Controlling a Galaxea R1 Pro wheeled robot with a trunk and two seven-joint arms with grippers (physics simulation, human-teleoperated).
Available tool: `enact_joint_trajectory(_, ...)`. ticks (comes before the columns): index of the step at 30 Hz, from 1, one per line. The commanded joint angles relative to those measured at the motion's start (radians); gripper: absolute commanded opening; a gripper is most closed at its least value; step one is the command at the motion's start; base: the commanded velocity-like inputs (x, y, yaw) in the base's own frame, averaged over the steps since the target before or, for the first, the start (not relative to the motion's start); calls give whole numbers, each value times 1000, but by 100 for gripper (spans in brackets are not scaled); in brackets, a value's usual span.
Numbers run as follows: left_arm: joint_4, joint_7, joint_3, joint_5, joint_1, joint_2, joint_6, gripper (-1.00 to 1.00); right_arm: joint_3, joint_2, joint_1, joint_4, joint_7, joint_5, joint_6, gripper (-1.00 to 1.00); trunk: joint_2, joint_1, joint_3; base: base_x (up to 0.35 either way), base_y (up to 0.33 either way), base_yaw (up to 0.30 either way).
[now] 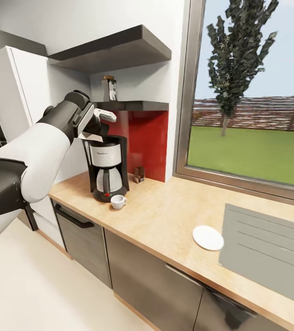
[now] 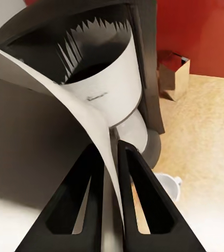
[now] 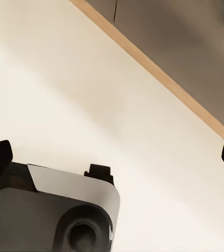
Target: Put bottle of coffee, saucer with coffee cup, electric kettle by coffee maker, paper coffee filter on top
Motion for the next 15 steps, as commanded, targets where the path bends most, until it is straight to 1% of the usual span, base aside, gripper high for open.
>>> enact_joint_trajectory(1, -1, -10, -5, -13, -1, 0, 2, -100, 3, 0, -1, 1, 0, 1, -3, 100, -1, 0, -1, 100, 156, -9)
enact_joint_trajectory(2, -1, -10, -5, -13, -1, 0, 2, -100, 3, 0, -1, 1, 0, 1, -3, 100, -1, 0, -1, 87, 133, -30)
enact_joint_trajectory(6, -1, -10, -4, -13, -1, 0, 2, -100, 3, 0, -1, 0, -1, 1, -3, 100, -1, 0, -1, 13, 38, -148)
enact_joint_trajectory(10, 0, -10, -2, -13, -1, 1, 2, -100, 3, 0, -1, 0, -1, 1, -5, 100, -1, 0, -1, 71, 184, -34)
enact_joint_trajectory(12, 0, -10, -2, -13, -1, 2, 2, -100, 3, 0, -1, 0, -1, 1, -5, 100, -1, 0, -1, 37, 71, -136)
enact_joint_trajectory(15, 1, -9, -1, -13, -1, 2, 2, -100, 3, 0, -1, 0, -1, 1, -5, 100, -1, 0, -1, 15, 29, -219)
